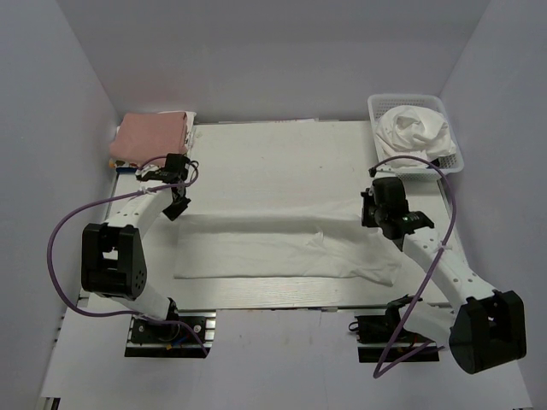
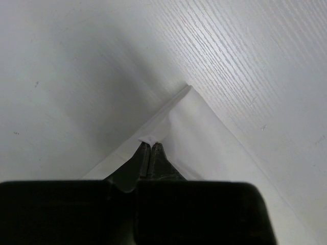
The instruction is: Fold and stack the t-shirts
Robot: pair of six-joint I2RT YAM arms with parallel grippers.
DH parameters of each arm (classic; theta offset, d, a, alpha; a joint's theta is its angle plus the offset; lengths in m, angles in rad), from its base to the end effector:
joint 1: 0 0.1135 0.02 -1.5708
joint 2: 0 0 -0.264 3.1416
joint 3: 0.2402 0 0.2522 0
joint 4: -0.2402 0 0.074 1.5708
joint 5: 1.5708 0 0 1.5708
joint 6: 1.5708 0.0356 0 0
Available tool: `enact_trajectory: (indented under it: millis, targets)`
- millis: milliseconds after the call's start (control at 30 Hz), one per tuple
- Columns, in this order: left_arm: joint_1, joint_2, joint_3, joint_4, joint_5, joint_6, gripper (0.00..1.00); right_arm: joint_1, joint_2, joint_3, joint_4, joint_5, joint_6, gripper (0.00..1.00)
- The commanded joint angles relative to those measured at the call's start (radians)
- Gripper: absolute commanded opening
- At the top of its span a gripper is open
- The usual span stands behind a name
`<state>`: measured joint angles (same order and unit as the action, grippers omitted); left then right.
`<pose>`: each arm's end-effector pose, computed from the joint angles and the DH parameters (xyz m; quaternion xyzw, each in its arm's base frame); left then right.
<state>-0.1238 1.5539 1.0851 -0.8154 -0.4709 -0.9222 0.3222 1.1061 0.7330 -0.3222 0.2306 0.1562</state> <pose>0.2908 -0.0199 0.2189 -0.4048 0.8738 0.1307 0.2356 0.2256 0.0667 0.2465 -0.0260 0.9006 -0.0015 0.4338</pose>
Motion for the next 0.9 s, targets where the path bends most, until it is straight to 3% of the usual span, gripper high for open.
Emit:
enact_trajectory:
  millis: [0,167,200,233,267,300,333,367,400,433,467,700,867]
  targets:
    - [0.0,-0.035,-0.011,0.009,-0.04,-0.023,0.0,0.0,-0.058,-0.006,-0.035,-0.002,0.052,0.0]
    - [0.0,-0.035,-0.011,-0.024,-0.049,-0.047,0.0,0.008,-0.097,-0.07,-0.106,-0.107,0.112,0.0]
    - [0.0,-0.026,-0.011,-0.036,-0.049,-0.047,0.04,0.008,-0.106,-0.078,-0.119,-0.12,0.127,0.0]
    - [0.0,-0.026,-0.011,-0.047,-0.049,-0.047,0.2,0.006,-0.114,-0.084,-0.15,-0.152,0.143,0.0]
    - [0.012,-0.026,-0.011,-0.057,-0.058,-0.058,0.38,0.008,-0.112,-0.101,-0.165,-0.291,0.155,0.0]
    - [0.021,-0.017,-0.011,-0.07,-0.058,-0.073,0.55,0.006,-0.111,-0.109,-0.195,-0.336,0.167,0.17]
    - [0.021,-0.017,0.002,-0.114,-0.072,-0.089,0.86,0.006,-0.104,-0.113,-0.216,-0.406,0.184,0.26]
    - [0.021,-0.017,0.021,-0.137,-0.095,-0.102,0.96,0.006,-0.082,-0.113,-0.304,-0.427,0.207,0.33]
    - [0.021,-0.017,0.021,-0.155,-0.106,-0.122,1.0,0.008,-0.078,-0.115,-0.326,-0.447,0.219,0.5]
    - [0.021,-0.026,0.035,-0.169,-0.106,-0.122,1.0,0.005,-0.077,-0.116,-0.346,-0.445,0.221,0.77]
    - [0.021,-0.026,0.035,-0.169,-0.094,-0.122,1.0,0.006,-0.086,-0.116,-0.38,-0.435,0.233,0.9]
    - [0.012,-0.066,0.055,0.013,0.098,0.028,1.0,0.002,-0.132,-0.05,-0.29,-0.323,0.232,0.9]
    - [0.003,-0.016,0.03,0.162,0.333,0.092,1.0,0.002,-0.074,-0.02,-0.109,-0.361,0.256,0.9]
